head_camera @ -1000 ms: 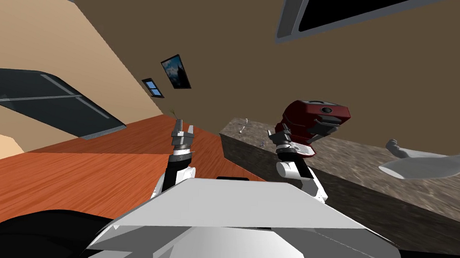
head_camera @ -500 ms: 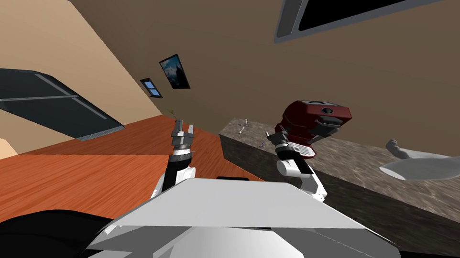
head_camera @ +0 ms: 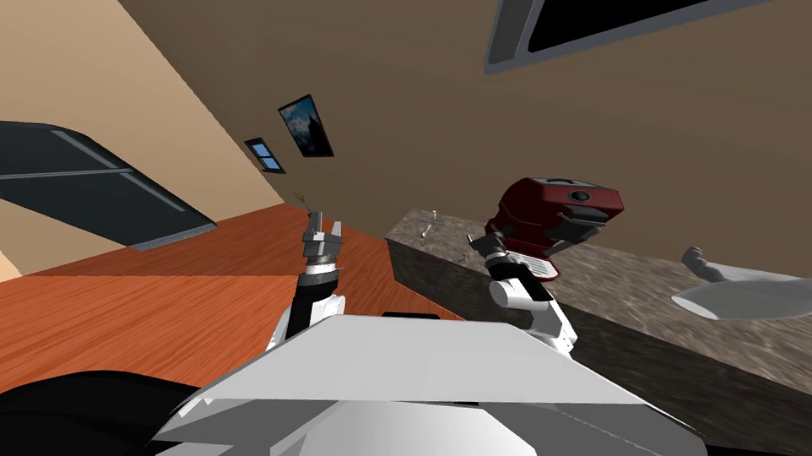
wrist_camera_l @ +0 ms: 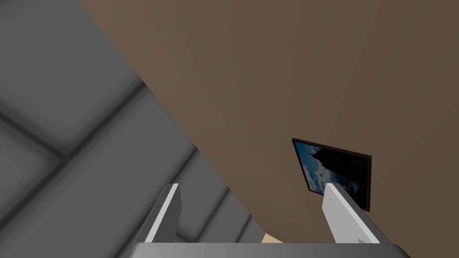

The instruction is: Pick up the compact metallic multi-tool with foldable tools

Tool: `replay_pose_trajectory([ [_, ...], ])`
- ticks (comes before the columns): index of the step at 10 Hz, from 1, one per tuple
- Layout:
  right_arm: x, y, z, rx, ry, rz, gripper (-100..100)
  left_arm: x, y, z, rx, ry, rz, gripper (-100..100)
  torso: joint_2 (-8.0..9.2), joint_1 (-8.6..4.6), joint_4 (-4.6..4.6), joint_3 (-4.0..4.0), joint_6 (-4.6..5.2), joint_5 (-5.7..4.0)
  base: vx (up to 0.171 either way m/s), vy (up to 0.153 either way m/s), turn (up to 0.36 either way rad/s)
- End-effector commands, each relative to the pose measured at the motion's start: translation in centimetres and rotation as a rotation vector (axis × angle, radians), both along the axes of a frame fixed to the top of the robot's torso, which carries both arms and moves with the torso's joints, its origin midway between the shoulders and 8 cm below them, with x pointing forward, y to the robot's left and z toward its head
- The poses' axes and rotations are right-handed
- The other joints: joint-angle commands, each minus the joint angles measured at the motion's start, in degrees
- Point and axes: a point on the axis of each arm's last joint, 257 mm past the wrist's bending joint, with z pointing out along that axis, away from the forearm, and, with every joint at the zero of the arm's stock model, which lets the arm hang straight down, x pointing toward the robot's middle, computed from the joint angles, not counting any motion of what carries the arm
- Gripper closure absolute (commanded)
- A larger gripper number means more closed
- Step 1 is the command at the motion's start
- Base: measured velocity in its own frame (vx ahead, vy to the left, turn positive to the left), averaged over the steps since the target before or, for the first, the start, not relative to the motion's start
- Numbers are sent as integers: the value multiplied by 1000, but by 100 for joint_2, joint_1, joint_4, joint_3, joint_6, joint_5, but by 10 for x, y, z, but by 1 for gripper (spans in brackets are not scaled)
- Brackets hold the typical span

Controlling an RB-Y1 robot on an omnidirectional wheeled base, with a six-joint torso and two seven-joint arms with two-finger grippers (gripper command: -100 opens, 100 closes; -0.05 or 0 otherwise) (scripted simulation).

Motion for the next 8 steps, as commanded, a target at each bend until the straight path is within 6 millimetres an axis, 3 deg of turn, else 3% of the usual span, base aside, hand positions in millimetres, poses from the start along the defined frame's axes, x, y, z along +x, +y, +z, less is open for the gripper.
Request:
replay_pose_trajectory([
  [1, 3, -1, -13, 35, 48, 6, -100, 0, 0, 0, 0, 0, 0, 0, 0, 0, 0, 0, 0, 0, 34, -2, -15],
  [8, 14, -1, -53, 226, 222, 33, -100, 0, 0, 0, 0, 0, 0, 0, -4, 0, -1, -3, 0, 0, 34, -3, -17],
])
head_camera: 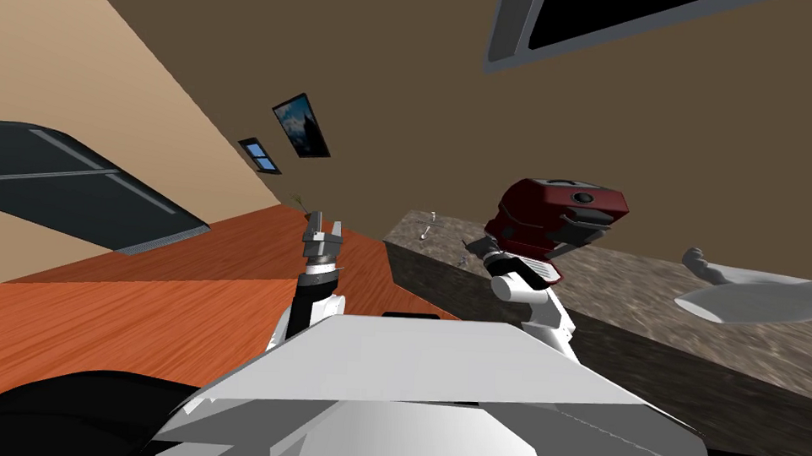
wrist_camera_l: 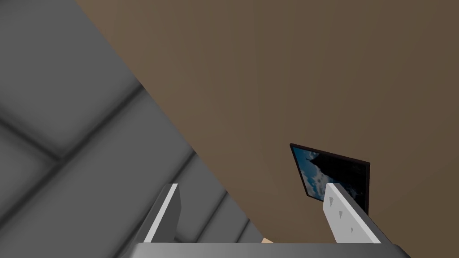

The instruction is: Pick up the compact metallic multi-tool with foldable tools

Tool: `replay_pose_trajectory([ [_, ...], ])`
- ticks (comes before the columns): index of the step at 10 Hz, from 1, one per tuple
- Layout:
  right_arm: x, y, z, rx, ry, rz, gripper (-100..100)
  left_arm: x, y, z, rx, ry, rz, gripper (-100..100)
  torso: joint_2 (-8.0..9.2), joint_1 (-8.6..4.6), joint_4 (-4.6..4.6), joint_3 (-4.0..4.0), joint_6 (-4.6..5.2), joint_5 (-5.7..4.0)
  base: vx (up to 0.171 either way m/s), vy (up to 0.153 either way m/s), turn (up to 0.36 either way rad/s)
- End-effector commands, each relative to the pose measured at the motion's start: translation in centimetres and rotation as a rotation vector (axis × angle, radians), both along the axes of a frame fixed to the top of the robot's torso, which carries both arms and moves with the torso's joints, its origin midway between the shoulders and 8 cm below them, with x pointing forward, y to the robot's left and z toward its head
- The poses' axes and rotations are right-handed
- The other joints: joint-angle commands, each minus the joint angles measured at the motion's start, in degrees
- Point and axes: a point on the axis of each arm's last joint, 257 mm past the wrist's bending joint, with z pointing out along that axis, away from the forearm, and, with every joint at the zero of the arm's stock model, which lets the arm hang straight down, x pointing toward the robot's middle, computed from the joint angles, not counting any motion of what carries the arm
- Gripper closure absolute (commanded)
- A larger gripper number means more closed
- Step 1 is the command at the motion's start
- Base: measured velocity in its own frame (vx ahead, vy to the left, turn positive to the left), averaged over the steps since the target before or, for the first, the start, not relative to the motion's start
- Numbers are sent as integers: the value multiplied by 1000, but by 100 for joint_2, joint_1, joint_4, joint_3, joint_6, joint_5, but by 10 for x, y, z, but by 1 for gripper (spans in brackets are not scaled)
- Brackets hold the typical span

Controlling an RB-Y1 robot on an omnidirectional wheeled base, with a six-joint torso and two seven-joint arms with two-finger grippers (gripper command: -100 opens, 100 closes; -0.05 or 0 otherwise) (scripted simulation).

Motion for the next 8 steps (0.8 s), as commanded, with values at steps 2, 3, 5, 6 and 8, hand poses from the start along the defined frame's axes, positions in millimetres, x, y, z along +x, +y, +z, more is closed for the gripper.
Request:
replay_pose_trajectory([
  [2, 3, 0, -15, 74, 68, 5, -100, 0, 0, 0, 0, 0, 0, 0, 6, 0, 1, 4, 0, 0, 23, -2, -11],
  [3, 2, 0, -21, 74, 93, 5, -100, 0, 0, 0, 0, 0, 0, 0, 4, -1, 1, 3, 0, 0, 31, -2, -15],
  [5, 3, 1, -31, 134, 141, 7, -100, 0, 0, 0, 0, 0, 0, 0, 9, 0, 2, 5, 0, 0, 20, -3, -15],
  [6, 2, 1, -37, 135, 165, 7, -100, 0, 0, 0, 0, 0, 0, 0, 5, -2, 2, 3, 0, 0, 32, -2, -14],
  [8, 3, 2, -46, 193, 208, 6, -100, 0, 0, 0, 0, 0, 0, 0, 8, 1, 2, 5, 0, 0, 23, 0, -13],
])
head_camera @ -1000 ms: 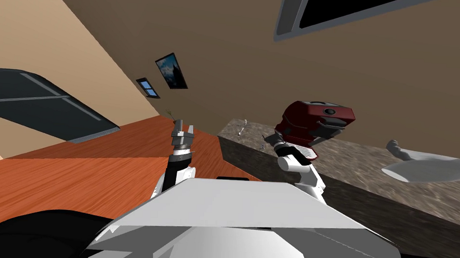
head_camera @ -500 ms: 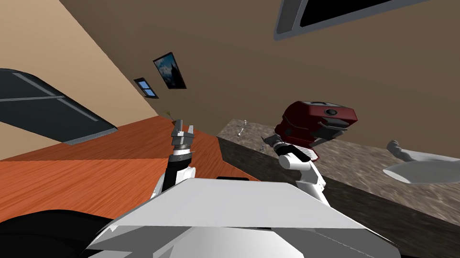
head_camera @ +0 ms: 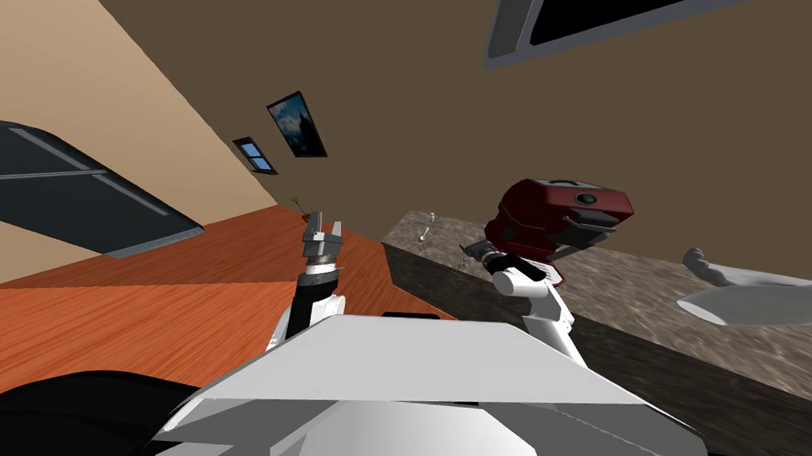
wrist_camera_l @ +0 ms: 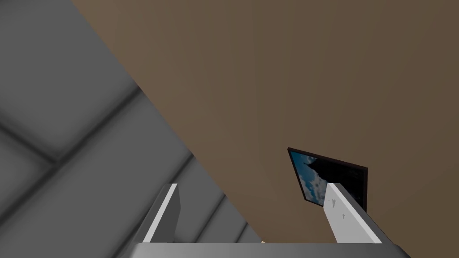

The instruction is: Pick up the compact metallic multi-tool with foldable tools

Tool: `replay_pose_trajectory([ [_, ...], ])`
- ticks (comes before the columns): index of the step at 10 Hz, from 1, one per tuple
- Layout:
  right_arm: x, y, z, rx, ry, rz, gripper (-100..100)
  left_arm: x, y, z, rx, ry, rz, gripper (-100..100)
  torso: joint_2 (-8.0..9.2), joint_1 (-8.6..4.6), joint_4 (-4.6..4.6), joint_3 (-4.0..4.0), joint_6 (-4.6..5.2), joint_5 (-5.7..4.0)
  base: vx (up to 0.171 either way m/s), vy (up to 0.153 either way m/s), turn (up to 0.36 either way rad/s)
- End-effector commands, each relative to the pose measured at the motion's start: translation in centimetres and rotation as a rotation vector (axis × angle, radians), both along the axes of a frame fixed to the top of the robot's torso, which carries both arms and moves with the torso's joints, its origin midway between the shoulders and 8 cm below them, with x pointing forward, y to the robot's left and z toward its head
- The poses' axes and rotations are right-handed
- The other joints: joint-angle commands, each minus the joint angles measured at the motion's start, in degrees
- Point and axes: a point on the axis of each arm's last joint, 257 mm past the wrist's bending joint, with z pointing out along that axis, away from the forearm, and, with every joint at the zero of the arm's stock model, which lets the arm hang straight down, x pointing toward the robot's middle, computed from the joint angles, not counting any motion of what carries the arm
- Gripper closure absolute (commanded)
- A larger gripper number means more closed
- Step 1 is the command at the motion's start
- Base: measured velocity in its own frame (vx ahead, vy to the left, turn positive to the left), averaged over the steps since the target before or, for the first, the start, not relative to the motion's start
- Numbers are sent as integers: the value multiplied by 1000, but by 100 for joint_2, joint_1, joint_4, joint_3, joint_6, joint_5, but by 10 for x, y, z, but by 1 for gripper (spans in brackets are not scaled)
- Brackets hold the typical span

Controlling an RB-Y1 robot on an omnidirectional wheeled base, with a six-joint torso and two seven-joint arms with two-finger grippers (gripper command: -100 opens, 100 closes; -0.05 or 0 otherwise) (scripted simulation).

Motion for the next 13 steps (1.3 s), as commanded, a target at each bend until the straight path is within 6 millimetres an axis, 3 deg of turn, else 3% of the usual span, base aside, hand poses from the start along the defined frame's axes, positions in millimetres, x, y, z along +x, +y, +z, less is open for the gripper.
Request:
replay_pose_trajectory([
  [1, -2, 1, -11, 31, 49, -1, -100, 0, 0, 0, 0, 0, 0, 0, 0, 0, 0, 0, 0, 0, 30, -2, -13],
  [13, -20, 6, -68, 277, 373, -37, -100, 0, 0, 0, 0, 0, 0, 0, -3, 0, -1, -2, 0, 0, 31, -1, -15],
])
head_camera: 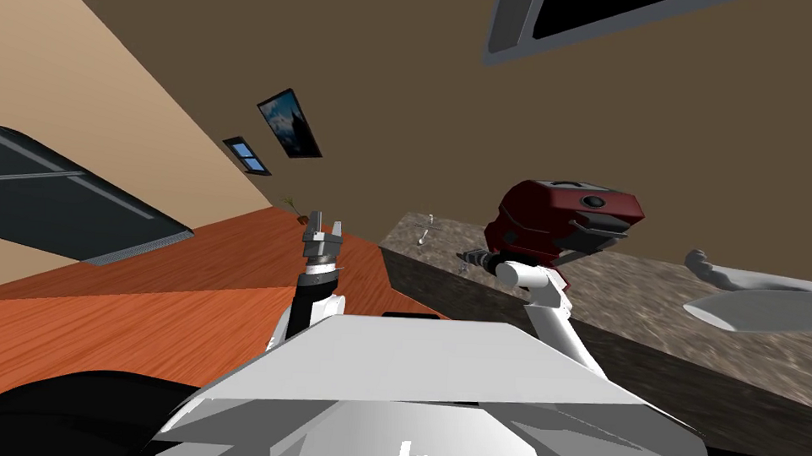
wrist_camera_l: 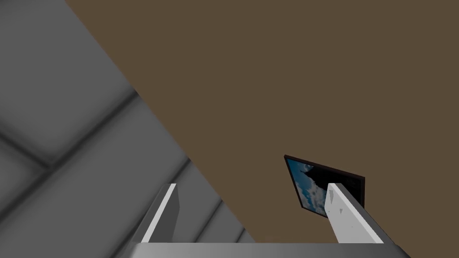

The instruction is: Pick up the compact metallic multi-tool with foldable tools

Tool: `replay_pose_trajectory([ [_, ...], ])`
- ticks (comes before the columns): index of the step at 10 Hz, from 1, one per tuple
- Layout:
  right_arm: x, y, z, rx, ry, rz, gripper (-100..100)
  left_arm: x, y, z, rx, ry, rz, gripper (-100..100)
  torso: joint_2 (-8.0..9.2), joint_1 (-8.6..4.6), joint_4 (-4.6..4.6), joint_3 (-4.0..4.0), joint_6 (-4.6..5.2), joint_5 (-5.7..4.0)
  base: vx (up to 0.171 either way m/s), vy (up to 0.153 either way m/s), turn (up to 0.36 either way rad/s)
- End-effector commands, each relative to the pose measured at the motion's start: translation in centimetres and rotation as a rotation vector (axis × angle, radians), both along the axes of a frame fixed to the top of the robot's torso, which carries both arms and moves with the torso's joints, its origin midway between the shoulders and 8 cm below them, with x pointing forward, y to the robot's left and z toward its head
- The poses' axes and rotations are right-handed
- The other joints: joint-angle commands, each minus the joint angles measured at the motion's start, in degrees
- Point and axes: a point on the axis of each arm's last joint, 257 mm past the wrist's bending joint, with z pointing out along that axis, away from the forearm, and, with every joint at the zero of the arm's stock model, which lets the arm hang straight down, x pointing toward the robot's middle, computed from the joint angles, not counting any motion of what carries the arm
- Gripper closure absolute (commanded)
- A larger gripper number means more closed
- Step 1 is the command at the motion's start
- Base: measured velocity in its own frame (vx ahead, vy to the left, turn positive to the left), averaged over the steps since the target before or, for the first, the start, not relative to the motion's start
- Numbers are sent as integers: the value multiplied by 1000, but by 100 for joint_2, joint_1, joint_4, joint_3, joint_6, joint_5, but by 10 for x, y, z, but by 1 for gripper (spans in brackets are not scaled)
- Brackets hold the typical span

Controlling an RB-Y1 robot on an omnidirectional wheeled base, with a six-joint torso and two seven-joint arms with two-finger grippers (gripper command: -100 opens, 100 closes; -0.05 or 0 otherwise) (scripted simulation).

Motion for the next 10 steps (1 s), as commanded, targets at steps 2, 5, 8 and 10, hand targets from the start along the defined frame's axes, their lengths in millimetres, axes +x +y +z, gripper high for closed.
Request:
replay_pose_trajectory([
  [2, -6, 0, -9, 45, 70, -12, -100, 0, 0, 0, 0, 0, 0, 0, 6, 0, 1, 3, 0, 0, 18, 0, -13],
  [5, -15, 1, -20, 78, 147, -21, -100, 0, 0, 0, 0, 0, 0, 0, 2, -2, 1, 1, 0, 0, 27, -2, -14],
  [8, -24, 1, -29, 136, 239, -47, -100, 0, 0, 0, 0, 0, 0, 0, 3, -1, 1, 2, 0, 0, 29, 1, -16],
  [10, -32, 1, -35, 159, 294, -58, -100, 0, 0, 0, 0, 0, 0, 0, 3, -1, 1, 1, 0, 0, 29, -1, -14],
])
